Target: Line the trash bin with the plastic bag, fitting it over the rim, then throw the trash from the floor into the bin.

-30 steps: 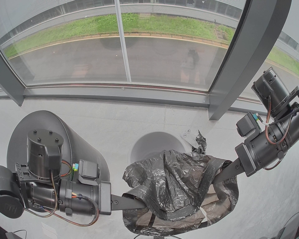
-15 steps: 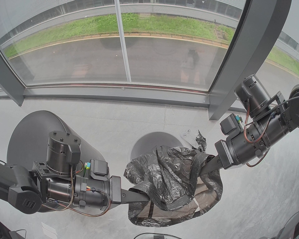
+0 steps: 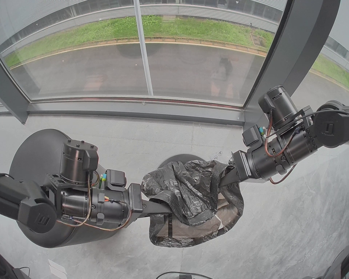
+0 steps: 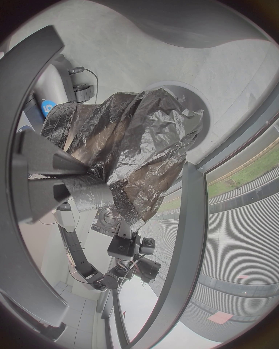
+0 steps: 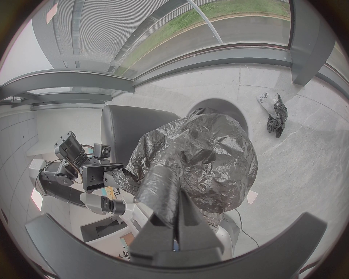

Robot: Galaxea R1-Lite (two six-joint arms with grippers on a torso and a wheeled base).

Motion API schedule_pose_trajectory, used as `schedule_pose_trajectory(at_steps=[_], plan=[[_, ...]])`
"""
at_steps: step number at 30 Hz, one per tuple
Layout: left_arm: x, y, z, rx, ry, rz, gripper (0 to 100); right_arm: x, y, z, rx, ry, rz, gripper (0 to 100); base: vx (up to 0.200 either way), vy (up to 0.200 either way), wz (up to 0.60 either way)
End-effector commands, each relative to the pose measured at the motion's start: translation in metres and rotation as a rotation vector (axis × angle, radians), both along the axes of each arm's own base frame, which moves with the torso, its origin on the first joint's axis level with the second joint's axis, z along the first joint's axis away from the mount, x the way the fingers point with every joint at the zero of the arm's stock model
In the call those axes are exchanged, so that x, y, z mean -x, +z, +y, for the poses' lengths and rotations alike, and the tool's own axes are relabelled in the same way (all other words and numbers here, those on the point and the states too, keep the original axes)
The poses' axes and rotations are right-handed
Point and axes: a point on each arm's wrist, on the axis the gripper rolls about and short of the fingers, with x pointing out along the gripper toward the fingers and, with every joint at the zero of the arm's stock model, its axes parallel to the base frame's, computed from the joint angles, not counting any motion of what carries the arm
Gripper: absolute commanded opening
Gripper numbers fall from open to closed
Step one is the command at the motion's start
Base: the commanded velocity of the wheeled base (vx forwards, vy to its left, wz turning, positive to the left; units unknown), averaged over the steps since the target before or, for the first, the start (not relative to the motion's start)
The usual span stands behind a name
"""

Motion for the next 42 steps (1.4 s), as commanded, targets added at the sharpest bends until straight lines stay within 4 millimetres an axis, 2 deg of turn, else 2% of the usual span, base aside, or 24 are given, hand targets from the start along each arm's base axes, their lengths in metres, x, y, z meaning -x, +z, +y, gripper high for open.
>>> schedule_pose_trajectory(at_steps=[1,13,19,22,27,32,36,39,42], plan=[[-0.022,-0.011,-0.006,-0.015,0.021,0.023,0,-0.019,-0.014,0.004,0.014,-0.020,0.025,0,0.000,0.000,0.00],[-0.059,-0.036,0.000,0.007,0.094,-0.006,0,-0.056,-0.039,0.008,0.036,-0.059,0.048,0,0.000,0.000,0.00],[-0.072,-0.045,0.004,0.005,0.123,-0.004,0,-0.074,-0.051,0.014,0.022,-0.079,-0.013,0,0.000,0.000,0.00],[-0.079,-0.042,0.006,0.012,0.137,-0.016,0,-0.085,-0.052,0.018,0.007,-0.096,-0.078,0,0.000,0.000,0.00],[-0.080,-0.037,0.007,0.021,0.141,-0.035,0,-0.097,-0.049,0.023,-0.010,-0.101,-0.105,0,0.000,0.000,0.00],[-0.080,-0.029,0.010,0.032,0.148,-0.054,0,-0.098,-0.048,0.024,-0.012,-0.101,-0.109,0,0.000,0.000,0.00],[-0.075,-0.019,0.012,0.045,0.151,-0.072,0,-0.102,-0.056,0.027,-0.004,-0.097,-0.095,0,0.000,0.000,0.00],[-0.074,-0.020,0.013,0.043,0.151,-0.068,0,-0.103,-0.063,0.027,0.005,-0.098,-0.078,0,0.000,0.000,0.00],[-0.077,-0.026,0.012,0.035,0.152,-0.054,0,-0.104,-0.077,0.026,0.029,-0.099,-0.043,0,0.000,0.000,0.00]])
